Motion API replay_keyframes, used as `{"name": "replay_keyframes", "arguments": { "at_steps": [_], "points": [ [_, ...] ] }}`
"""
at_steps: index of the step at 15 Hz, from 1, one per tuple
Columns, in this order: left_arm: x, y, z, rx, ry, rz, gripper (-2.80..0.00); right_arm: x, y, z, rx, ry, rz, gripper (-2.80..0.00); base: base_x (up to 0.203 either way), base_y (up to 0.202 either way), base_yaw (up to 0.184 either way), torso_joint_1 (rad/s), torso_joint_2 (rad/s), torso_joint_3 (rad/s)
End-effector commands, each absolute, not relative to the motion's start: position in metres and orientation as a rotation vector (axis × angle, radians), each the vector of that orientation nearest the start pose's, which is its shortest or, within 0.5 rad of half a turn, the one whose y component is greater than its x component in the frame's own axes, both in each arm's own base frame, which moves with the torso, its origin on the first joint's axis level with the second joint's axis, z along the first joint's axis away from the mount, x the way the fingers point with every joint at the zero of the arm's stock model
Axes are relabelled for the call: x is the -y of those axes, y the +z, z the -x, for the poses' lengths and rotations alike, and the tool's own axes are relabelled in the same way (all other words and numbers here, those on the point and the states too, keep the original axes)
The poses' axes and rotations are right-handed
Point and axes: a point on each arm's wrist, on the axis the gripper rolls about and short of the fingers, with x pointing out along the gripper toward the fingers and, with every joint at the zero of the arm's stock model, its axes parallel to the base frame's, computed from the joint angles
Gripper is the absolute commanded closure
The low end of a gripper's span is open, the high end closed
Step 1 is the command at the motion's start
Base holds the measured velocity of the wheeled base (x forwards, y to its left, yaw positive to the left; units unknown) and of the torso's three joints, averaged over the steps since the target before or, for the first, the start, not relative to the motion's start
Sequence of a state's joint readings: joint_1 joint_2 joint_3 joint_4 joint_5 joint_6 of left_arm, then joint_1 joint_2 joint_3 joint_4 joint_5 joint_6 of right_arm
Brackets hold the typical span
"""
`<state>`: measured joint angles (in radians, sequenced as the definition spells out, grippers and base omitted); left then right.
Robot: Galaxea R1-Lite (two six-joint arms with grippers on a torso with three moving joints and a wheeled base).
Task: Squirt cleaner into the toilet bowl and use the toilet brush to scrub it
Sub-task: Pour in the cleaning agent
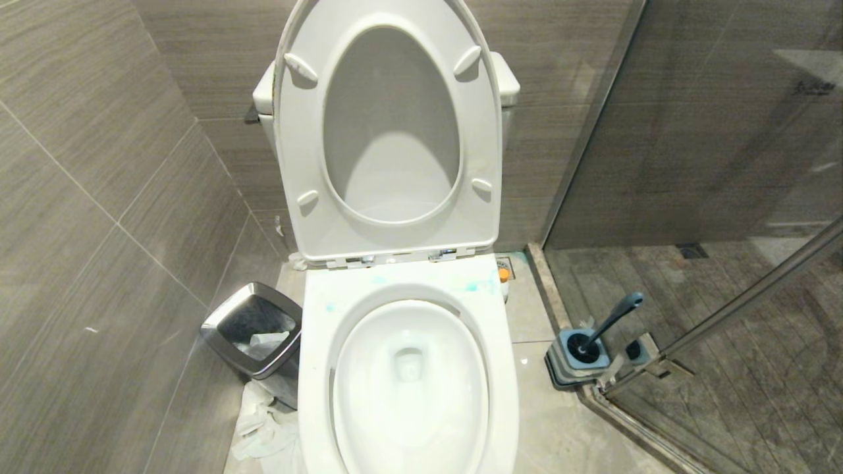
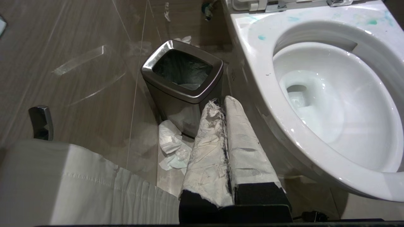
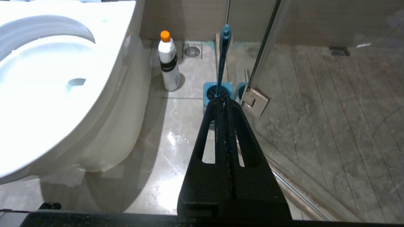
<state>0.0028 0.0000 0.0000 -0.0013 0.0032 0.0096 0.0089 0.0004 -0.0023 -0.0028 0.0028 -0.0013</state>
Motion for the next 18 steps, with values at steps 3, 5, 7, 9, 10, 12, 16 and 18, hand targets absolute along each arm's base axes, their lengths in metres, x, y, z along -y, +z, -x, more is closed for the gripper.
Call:
{"name": "replay_keyframes", "arguments": {
  "at_steps": [3,5,7,9,10,12,16,18],
  "points": [
    [0.0000,0.0757,0.0227,0.000,0.006,-0.009,0.00,0.0001,0.0767,0.0229,0.005,0.012,0.002,0.00,0.000,0.000,0.000,0.001,0.00,-0.183],
    [0.0000,0.0757,0.0227,0.000,0.006,-0.009,0.00,0.0001,0.0767,0.0229,0.005,0.012,0.002,0.00,0.000,0.000,0.000,0.004,0.00,-0.200],
    [0.0000,0.0758,0.0227,0.002,0.006,-0.006,0.00,0.0001,0.0767,0.0229,0.005,0.012,0.003,0.00,0.000,0.000,0.000,0.002,0.00,-0.191],
    [0.0000,0.0757,0.0227,0.000,0.006,-0.006,0.00,0.0001,0.0767,0.0229,0.005,0.012,0.002,0.00,0.000,0.000,0.000,0.004,0.00,-0.202],
    [0.0000,0.0757,0.0227,0.000,0.006,-0.006,0.00,0.0001,0.0767,0.0229,0.005,0.012,0.002,0.00,0.000,0.000,0.000,0.002,0.01,-0.197],
    [0.0000,0.0757,0.0227,0.000,0.006,-0.006,0.00,0.0001,0.0767,0.0229,0.005,0.012,0.002,0.00,0.000,0.000,0.000,0.005,0.01,-0.192],
    [0.0000,0.0757,0.0227,0.000,0.006,-0.006,0.00,0.0002,0.0769,0.0230,0.004,0.011,0.003,0.00,0.000,0.000,0.000,0.000,0.00,-0.198],
    [0.0000,0.0757,0.0227,0.000,0.006,-0.006,0.00,0.0002,0.0765,0.0229,0.003,0.011,0.003,0.00,0.000,0.000,0.000,0.000,0.00,-0.198]
  ]
}}
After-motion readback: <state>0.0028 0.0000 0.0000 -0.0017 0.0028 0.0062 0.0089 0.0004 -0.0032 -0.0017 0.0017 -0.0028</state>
